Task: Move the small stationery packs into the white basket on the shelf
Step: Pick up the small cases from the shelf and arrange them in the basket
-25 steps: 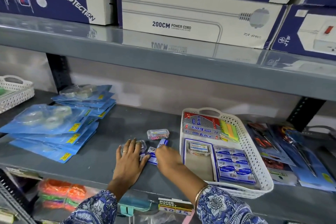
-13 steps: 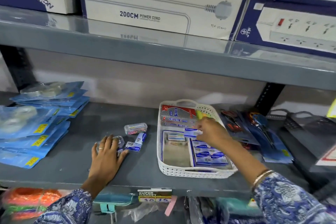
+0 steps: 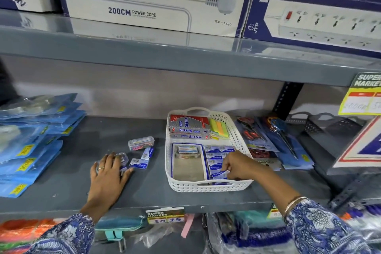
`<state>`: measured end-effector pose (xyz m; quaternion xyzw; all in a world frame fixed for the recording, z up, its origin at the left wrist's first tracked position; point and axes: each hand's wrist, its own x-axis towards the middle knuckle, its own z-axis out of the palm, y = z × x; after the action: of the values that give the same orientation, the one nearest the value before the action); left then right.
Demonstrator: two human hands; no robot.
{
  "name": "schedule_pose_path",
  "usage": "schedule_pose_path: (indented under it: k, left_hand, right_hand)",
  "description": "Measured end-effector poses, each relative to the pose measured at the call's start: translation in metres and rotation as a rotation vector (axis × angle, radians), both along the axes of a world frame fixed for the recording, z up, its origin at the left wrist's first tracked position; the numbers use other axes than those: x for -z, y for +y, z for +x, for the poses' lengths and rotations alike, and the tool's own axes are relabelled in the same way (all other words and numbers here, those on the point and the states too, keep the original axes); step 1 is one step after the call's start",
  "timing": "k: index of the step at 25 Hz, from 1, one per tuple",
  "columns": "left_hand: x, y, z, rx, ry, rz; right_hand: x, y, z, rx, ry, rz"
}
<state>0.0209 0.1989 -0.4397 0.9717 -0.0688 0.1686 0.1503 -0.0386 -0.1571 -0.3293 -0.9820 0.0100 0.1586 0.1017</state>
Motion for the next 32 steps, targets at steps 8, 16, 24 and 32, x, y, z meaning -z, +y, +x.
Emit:
schedule_pose_path:
  k: [8, 16, 24, 32]
  left_hand:
    - [0.005, 0.002, 0.004, 0.003, -0.007, 0.010]
    - [0.003, 0.002, 0.002, -0.012, -0.007, 0.011]
    - [0.000, 0.000, 0.001, -0.019, 0.005, 0.005]
    - [-0.005, 0.000, -0.003, -0.016, 0.054, -0.020]
  right_hand:
    - [0.013, 0.005, -0.002, -0.005, -0.043, 0.036]
    - [0.023, 0.002, 0.001, 0.067, -0.044, 0.074]
    - [0.017, 0.021, 0.013, 0.005, 0.009, -0.165]
    - [-0.004, 0.041, 0.017, -0.070, 0.057, -0.025]
